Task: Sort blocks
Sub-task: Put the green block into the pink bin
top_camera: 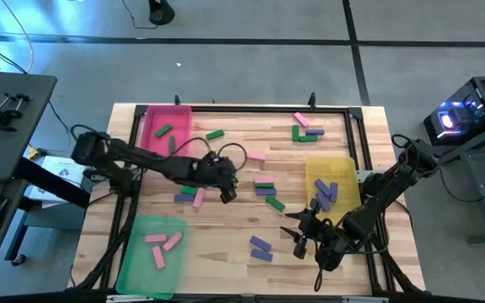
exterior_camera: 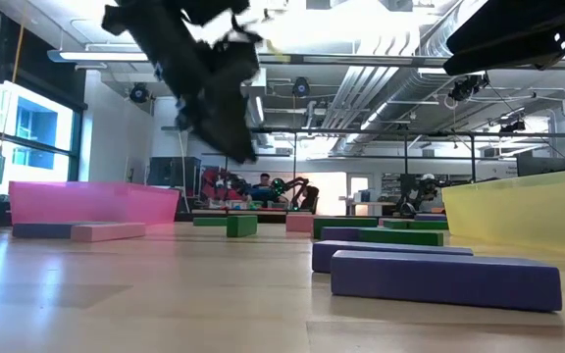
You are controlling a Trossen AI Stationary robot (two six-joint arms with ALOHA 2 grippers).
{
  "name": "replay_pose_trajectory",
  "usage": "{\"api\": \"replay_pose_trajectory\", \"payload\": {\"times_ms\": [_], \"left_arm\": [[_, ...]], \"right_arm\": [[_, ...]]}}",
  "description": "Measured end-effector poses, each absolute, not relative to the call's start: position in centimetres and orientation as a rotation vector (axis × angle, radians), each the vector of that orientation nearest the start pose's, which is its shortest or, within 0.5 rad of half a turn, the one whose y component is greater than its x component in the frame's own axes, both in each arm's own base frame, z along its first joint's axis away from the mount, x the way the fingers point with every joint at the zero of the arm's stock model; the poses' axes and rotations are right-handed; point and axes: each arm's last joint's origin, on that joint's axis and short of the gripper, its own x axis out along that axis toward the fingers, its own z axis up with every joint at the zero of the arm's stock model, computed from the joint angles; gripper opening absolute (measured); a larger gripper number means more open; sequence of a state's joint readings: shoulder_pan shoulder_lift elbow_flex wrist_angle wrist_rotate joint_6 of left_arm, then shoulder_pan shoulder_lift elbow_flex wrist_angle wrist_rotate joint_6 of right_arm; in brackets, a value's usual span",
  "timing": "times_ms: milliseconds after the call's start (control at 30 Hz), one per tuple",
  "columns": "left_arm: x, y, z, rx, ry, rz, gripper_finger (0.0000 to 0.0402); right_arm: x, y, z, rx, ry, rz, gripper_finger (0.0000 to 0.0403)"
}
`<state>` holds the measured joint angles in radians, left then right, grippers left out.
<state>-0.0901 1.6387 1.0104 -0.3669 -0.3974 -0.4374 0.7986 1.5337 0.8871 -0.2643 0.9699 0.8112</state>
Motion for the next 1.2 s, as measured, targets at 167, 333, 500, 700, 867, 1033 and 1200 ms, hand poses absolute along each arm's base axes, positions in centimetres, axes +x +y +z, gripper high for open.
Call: {"api": "replay_pose_trajectory", "payload": {"times_ms": [167, 333, 500, 700, 867, 1033, 1200], "left_arm": [[33.1, -1.7, 16.6, -0.200, 1.028, 0.502, 0.0204], [33.7, -0.7, 14.0, -0.253, 1.072, 0.558, 0.0204], [34.2, 0.3, 12.6, -0.262, 1.084, 0.586, 0.0204], [34.3, 1.0, 12.6, -0.248, 1.082, 0.593, 0.0196], [34.2, 2.3, 12.6, -0.237, 1.082, 0.626, 0.0141], [34.0, 3.2, 12.6, -0.227, 1.105, 0.639, 0.0053], [33.4, 4.5, 13.0, -0.213, 1.116, 0.710, 0.0026]], "right_arm": [[22.2, 19.4, 20.1, 0.083, 0.458, -0.367, 0.0185], [22.2, 19.4, 20.1, 0.083, 0.458, -0.367, 0.0185], [22.2, 19.3, 20.1, 0.082, 0.459, -0.367, 0.0185], [22.2, 19.4, 20.0, 0.079, 0.460, -0.368, 0.0185], [22.4, 19.6, 19.2, 0.076, 0.473, -0.377, 0.0185], [22.6, 19.8, 18.2, 0.077, 0.494, -0.386, 0.0185], [22.8, 20.0, 17.3, 0.086, 0.508, -0.398, 0.0185]]}}
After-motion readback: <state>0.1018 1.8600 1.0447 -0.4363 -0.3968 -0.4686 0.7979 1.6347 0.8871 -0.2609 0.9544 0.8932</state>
